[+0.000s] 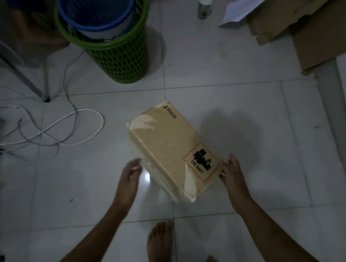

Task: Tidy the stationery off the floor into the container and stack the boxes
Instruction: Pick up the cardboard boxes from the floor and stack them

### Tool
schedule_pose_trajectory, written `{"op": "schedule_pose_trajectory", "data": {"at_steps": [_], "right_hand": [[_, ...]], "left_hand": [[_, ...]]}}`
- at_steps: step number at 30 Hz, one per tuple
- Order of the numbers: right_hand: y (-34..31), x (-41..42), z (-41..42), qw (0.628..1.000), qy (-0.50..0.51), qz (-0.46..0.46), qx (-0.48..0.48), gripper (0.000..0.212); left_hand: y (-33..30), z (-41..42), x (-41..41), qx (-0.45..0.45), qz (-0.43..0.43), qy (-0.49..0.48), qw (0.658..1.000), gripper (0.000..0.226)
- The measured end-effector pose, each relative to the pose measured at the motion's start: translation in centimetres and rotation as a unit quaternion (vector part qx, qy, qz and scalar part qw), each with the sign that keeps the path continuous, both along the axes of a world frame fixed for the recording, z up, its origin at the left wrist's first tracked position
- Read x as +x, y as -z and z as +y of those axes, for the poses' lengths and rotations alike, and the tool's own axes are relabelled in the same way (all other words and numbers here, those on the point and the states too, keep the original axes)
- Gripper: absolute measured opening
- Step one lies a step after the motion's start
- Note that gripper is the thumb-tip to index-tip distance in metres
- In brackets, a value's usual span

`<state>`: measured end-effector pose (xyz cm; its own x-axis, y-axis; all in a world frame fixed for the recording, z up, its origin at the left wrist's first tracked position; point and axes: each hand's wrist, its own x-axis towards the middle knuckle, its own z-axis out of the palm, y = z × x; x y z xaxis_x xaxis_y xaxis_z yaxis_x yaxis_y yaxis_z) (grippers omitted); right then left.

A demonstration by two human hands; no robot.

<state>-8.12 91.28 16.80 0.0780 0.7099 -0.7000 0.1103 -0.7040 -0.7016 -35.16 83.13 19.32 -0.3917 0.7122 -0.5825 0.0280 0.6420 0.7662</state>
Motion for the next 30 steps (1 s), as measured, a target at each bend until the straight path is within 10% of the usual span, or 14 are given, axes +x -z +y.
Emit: {"op": "schedule_pose_trajectory", "data": {"at_steps": [10,16,22,30], "right_hand": [[3.0,0.4,3.8,0.960,0.223,0.159,0.053,0.033],[3.5,0.4,0.1,0.919,0.345,0.185,-0.054,0.062],[2.0,0.2,-3.0,0.939,0.296,0.161,-0.068,0.027],[-8.0,10.1,-3.7,0.960,0.278,0.007,-0.008,0.044]], "left_hand": [[2.3,17.9,-5.0,-0.015,-0.052,0.133,0.990,0.083],[2.4,19.4,-2.5,-0.049,-0.023,0.209,0.976,0.056],[0.5,18.3,1.0,-0.063,0.014,0.267,0.962,0.025],[-9.4,17.1,10.7,-0.038,-0.062,0.326,0.943,0.034]]}}
